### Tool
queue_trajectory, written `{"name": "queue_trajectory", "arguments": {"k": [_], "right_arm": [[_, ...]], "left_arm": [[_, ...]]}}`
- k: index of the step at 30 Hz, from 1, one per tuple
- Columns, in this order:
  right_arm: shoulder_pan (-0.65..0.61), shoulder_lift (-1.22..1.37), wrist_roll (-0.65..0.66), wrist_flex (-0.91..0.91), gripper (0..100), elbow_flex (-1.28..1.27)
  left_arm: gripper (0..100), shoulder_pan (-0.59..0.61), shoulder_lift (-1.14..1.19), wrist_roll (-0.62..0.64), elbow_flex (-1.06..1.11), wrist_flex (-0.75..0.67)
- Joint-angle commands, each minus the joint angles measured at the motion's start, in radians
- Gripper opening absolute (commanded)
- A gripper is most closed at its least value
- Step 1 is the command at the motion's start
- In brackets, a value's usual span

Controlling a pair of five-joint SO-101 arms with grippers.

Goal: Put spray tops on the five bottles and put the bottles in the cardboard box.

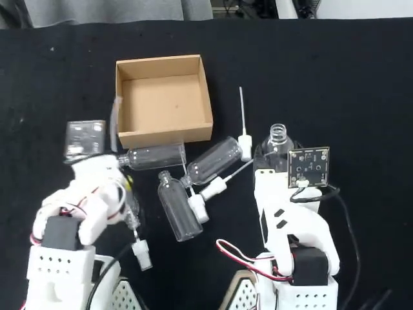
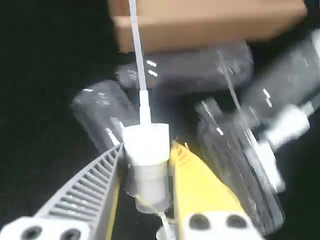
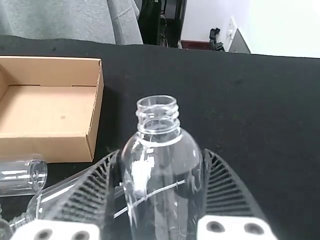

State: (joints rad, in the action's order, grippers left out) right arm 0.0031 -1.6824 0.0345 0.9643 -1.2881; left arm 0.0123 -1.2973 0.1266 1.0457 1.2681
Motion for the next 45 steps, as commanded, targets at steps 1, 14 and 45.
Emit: {"name": "queue_trajectory", "arguments": {"k": [1, 14, 45], "right_arm": [[0.028, -0.012, 0.006, -0.028, 11.7, 0.008], [0.028, -0.012, 0.006, -0.028, 11.7, 0.008], [0.028, -0.012, 0.006, -0.028, 11.7, 0.008]], "left_arm": [[6, 0.084, -0.006, 0.041, -0.051, -0.04], [3, 0.237, -0.005, 0.129, -0.056, -0.094], [3, 0.4, 0.574, 0.47, -0.254, -0.187]]}}
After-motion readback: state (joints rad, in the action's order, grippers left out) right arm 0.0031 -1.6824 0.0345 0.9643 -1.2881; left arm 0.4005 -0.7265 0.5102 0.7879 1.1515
